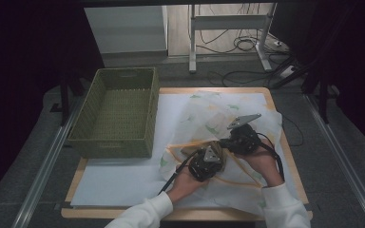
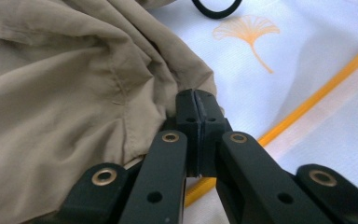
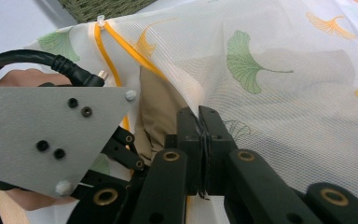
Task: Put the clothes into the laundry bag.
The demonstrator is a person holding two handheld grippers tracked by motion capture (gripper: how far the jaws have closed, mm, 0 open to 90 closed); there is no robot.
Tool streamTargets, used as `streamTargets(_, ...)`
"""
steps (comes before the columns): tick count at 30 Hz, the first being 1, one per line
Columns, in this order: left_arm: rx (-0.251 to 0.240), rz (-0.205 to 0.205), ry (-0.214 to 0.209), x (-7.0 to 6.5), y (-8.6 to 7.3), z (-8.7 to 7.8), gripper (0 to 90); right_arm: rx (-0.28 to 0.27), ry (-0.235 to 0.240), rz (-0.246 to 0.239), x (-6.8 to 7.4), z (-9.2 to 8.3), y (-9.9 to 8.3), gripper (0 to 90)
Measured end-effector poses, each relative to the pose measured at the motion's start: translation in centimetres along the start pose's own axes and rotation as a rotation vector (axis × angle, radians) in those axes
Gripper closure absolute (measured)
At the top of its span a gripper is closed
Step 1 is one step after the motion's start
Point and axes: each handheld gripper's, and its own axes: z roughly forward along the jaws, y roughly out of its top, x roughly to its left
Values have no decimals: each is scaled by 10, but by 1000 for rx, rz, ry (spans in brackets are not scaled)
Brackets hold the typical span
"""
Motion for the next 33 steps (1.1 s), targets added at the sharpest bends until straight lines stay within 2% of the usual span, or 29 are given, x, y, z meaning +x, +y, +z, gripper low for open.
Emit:
streamTargets(3, 2, 6, 6, 1, 1, 0, 900, 2, 1, 1, 0, 1, 0, 870)
streamTargets(12, -1, 36, 63, 5, 5, 3, 900, 0, 1, 0, 0, 0, 0, 870)
streamTargets(18, -14, 24, 90, 11, 5, 5, 900, -2, 0, 0, 0, -1, 0, 870)
streamTargets(25, -21, 20, 146, 18, 5, 6, 900, -5, -1, 3, 0, -1, 0, 870)
streamTargets(33, -24, 3, 188, 29, 4, 8, 900, -6, -2, 2, -1, -1, 0, 870)
